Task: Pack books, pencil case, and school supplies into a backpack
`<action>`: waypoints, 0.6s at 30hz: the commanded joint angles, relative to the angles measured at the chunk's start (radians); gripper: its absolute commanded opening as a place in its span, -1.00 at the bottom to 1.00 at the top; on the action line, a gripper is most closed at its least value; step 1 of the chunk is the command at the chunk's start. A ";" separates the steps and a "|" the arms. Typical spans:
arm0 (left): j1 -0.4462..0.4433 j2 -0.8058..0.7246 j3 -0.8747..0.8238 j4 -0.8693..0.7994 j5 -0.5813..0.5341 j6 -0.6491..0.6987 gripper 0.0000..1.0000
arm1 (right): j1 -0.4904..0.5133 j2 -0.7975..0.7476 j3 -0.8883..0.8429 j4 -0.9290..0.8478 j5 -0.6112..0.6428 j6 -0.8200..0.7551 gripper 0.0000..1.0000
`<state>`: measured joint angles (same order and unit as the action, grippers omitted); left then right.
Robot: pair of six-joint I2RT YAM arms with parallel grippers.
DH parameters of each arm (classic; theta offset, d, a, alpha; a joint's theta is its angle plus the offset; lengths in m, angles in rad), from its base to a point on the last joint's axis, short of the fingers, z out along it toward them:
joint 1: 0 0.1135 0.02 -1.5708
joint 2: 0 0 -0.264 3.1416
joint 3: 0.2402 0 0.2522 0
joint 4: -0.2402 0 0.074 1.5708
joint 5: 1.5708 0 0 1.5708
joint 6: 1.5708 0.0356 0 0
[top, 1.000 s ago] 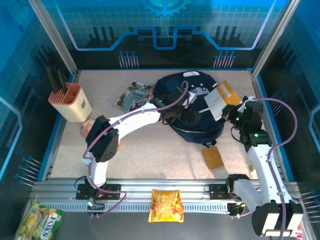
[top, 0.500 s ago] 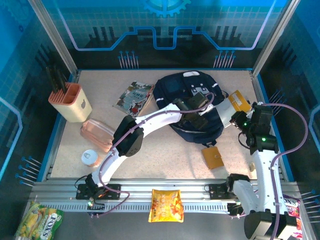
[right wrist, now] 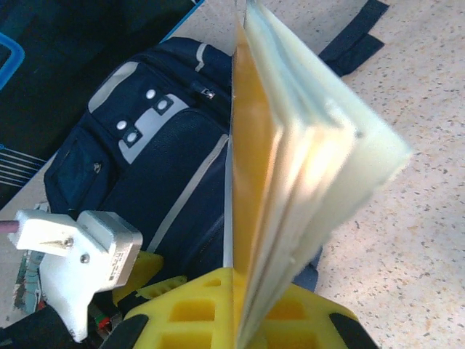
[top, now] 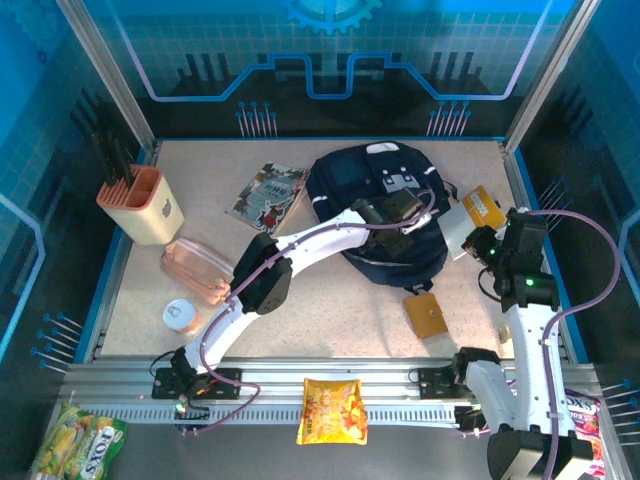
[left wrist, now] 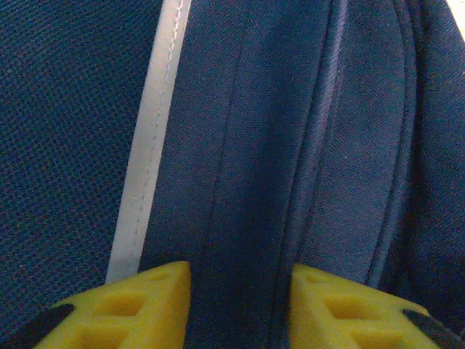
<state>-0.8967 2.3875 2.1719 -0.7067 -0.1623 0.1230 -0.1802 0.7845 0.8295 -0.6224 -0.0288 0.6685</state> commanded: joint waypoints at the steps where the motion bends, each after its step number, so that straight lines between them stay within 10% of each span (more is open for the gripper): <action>1: 0.010 -0.028 0.035 -0.015 -0.052 -0.035 -0.38 | -0.016 -0.027 0.045 -0.039 0.059 -0.025 -1.00; 11: 0.033 -0.151 0.009 0.073 -0.040 -0.096 -1.00 | -0.016 -0.085 0.044 -0.114 0.180 -0.017 -1.00; 18: 0.059 -0.247 -0.046 0.195 -0.051 -0.152 -1.00 | -0.016 -0.099 0.028 -0.118 0.119 0.024 -1.00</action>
<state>-0.8577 2.2372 2.1403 -0.6357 -0.1738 0.0227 -0.1837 0.6941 0.8448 -0.7258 0.1127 0.6685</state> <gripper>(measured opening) 0.062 0.056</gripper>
